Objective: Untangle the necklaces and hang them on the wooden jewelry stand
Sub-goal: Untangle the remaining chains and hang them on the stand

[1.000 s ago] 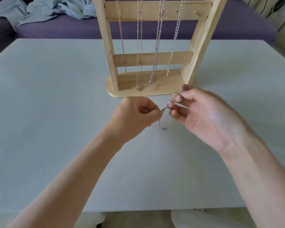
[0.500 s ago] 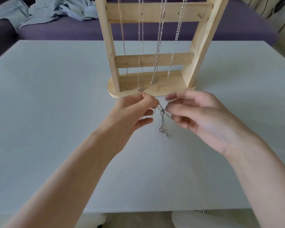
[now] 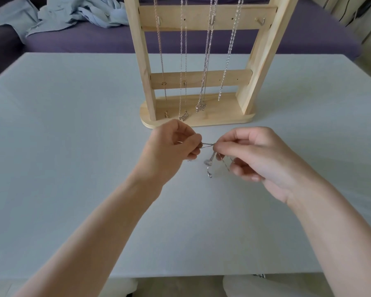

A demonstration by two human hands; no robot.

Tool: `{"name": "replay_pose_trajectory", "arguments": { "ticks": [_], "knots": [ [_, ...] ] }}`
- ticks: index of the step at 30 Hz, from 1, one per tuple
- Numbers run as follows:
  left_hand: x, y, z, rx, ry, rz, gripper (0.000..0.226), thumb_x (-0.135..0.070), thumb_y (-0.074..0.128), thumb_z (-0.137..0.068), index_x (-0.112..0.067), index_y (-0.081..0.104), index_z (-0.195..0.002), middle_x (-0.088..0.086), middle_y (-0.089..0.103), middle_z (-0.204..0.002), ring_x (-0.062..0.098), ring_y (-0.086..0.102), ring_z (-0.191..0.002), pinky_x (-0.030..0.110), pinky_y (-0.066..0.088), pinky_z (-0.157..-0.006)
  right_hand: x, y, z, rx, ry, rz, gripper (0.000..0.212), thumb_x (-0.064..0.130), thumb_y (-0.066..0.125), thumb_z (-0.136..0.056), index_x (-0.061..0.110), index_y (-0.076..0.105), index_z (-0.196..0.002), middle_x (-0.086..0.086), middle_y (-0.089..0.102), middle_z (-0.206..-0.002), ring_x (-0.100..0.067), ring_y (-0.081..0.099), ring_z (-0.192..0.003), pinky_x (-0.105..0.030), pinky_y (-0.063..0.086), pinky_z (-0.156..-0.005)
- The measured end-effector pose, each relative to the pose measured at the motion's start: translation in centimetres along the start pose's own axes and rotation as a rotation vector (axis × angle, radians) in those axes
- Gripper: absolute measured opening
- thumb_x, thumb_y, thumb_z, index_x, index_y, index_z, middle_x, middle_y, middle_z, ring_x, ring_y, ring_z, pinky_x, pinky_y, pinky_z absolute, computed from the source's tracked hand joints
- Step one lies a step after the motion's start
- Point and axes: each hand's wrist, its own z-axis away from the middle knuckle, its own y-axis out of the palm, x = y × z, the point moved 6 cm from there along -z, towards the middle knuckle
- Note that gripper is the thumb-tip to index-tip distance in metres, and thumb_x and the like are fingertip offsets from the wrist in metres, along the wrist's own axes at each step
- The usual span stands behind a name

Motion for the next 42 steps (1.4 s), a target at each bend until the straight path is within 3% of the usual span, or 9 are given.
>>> {"name": "replay_pose_trajectory", "arguments": {
  "ticks": [6, 10, 13, 16, 20, 25, 30, 38, 42],
  "knots": [
    [-0.1, 0.8, 0.0, 0.147, 0.008, -0.097, 0.008, -0.007, 0.067, -0.083, -0.014, 0.063, -0.081, -0.008, 0.062, -0.059, 0.005, 0.056, -0.055, 0.016, 0.052, -0.064, 0.0, -0.6, -0.3, -0.027, -0.023, 0.085, 0.016, 0.013, 0.061, -0.086, 0.001, 0.064, -0.075, -0.001, 0.046, -0.056, -0.008, 0.024, -0.034, -0.016, 0.02, -0.035],
    [0.0, 1.2, 0.4, 0.264, -0.002, -0.241, 0.015, -0.012, 0.066, -0.084, -0.024, 0.072, -0.078, -0.009, 0.066, -0.062, 0.002, 0.057, -0.059, 0.017, 0.051, -0.069, -0.2, -0.7, -0.2, 0.008, -0.013, 0.121, 0.015, 0.015, 0.065, -0.084, 0.008, 0.064, -0.071, 0.001, 0.043, -0.055, -0.008, 0.025, -0.036, -0.016, 0.021, -0.036],
    [0.1, 1.1, 0.5, 0.263, -0.014, -0.305, 0.011, -0.016, 0.069, -0.082, -0.023, 0.074, -0.076, 0.002, 0.069, -0.07, 0.004, 0.057, -0.061, 0.022, 0.051, -0.073, -0.2, -1.0, -0.1, 0.016, -0.009, 0.115, 0.013, 0.013, 0.069, -0.081, 0.007, 0.065, -0.071, 0.0, 0.046, -0.055, -0.009, 0.029, -0.038, -0.017, 0.022, -0.036],
    [0.1, 1.0, 0.4, 0.216, -0.014, -0.31, 0.012, -0.015, 0.068, -0.082, -0.02, 0.072, -0.072, -0.006, 0.062, -0.059, 0.003, 0.054, -0.054, 0.016, 0.049, -0.066, -0.3, -0.9, 0.1, 0.025, 0.014, 0.075, 0.014, 0.014, 0.067, -0.083, 0.005, 0.064, -0.073, 0.002, 0.049, -0.056, -0.008, 0.033, -0.038, -0.017, 0.021, -0.034],
    [0.4, 0.7, 0.2, 0.185, -0.085, -0.209, 0.021, -0.012, 0.063, -0.083, -0.021, 0.067, -0.064, -0.013, 0.057, -0.056, 0.003, 0.053, -0.058, 0.015, 0.051, -0.066, -0.5, -0.7, 0.0, 0.059, 0.061, -0.001, 0.021, 0.015, 0.058, -0.091, 0.005, 0.053, -0.074, -0.004, 0.047, -0.068, -0.006, 0.028, -0.034, -0.015, 0.015, -0.033],
    [0.8, 1.3, 0.6, 0.265, -0.206, 0.013, 0.018, -0.01, 0.06, -0.087, -0.012, 0.061, -0.069, 0.0, 0.062, -0.076, 0.01, 0.061, -0.077, 0.019, 0.052, -0.072, -0.6, -0.1, 0.1, 0.095, 0.089, -0.095, 0.022, 0.016, 0.048, -0.097, 0.006, 0.045, -0.077, -0.007, 0.048, -0.062, -0.007, 0.025, -0.033, -0.013, 0.015, -0.034],
    [0.9, 1.6, 0.7, 0.189, -0.287, 0.369, 0.016, -0.003, 0.056, -0.089, -0.003, 0.057, -0.073, 0.005, 0.067, -0.071, 0.012, 0.065, -0.067, 0.018, 0.053, -0.061, 0.0, 0.6, 0.3, 0.137, 0.055, -0.097, 0.022, 0.016, 0.046, -0.097, 0.007, 0.045, -0.077, -0.006, 0.047, -0.058, -0.01, 0.026, -0.034, -0.016, 0.017, -0.035],
    [0.8, 1.7, 0.7, 0.169, -0.146, 0.205, 0.008, 0.001, 0.066, -0.081, -0.002, 0.059, -0.08, 0.022, 0.066, -0.09, 0.024, 0.068, -0.08, 0.026, 0.056, -0.082, 0.1, 1.0, 0.1, 0.131, 0.017, -0.013, 0.019, 0.018, 0.044, -0.098, 0.008, 0.049, -0.082, -0.002, 0.05, -0.052, -0.01, 0.03, -0.033, -0.017, 0.019, -0.034],
    [0.5, 1.6, 0.7, 0.158, -0.124, 0.224, 0.015, 0.005, 0.066, -0.079, -0.007, 0.058, -0.082, 0.006, 0.06, -0.079, 0.018, 0.064, -0.073, 0.021, 0.056, -0.077, 0.1, 0.9, 0.1, 0.112, 0.015, -0.049, 0.019, 0.017, 0.044, -0.098, 0.009, 0.049, -0.082, -0.002, 0.051, -0.053, -0.011, 0.032, -0.033, -0.017, 0.021, -0.034]
  ]
}}
